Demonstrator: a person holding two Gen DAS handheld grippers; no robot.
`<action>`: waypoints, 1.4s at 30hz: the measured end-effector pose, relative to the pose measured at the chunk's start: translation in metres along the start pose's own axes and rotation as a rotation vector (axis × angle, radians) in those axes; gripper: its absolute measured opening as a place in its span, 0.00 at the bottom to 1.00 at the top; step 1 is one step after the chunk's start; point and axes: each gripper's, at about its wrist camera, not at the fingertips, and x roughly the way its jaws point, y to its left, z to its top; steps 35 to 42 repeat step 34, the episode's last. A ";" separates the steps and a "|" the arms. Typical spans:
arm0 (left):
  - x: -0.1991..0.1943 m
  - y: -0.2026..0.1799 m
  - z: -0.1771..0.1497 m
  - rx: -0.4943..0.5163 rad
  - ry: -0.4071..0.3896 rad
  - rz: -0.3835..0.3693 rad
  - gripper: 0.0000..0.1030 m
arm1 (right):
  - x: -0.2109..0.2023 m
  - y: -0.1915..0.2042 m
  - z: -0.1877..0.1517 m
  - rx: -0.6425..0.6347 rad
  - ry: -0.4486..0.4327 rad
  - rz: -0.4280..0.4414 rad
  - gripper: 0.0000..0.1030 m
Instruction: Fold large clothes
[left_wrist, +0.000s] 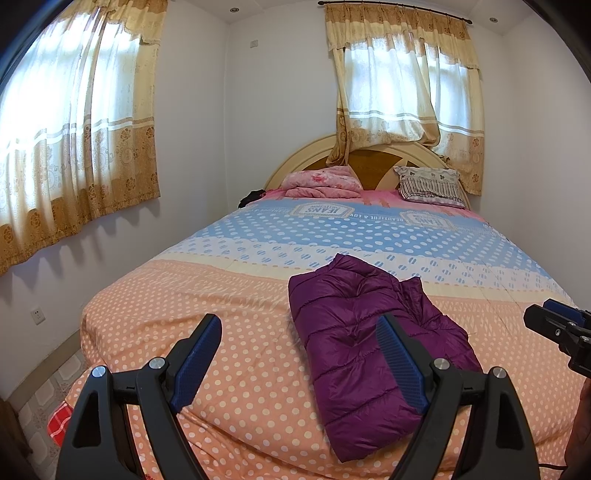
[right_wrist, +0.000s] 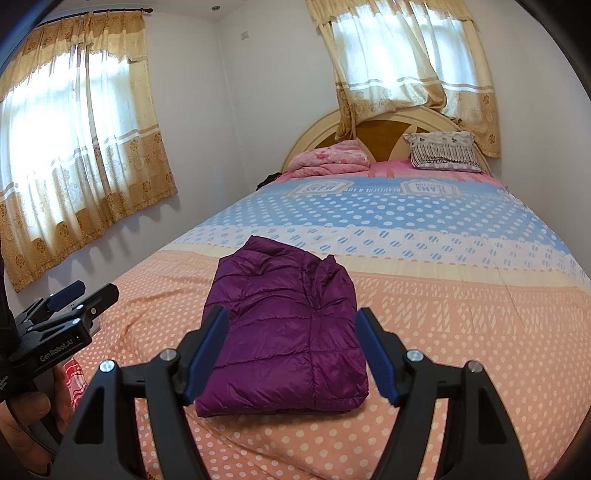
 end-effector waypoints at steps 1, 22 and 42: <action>0.000 0.000 0.000 -0.001 0.001 -0.001 0.84 | 0.000 0.001 0.000 0.000 0.000 0.000 0.72; 0.002 0.000 0.001 -0.012 0.012 0.024 0.84 | 0.001 0.002 -0.002 -0.004 0.004 0.003 0.72; 0.004 -0.001 0.000 -0.001 0.010 0.042 0.84 | 0.001 0.003 -0.003 -0.005 0.005 0.002 0.72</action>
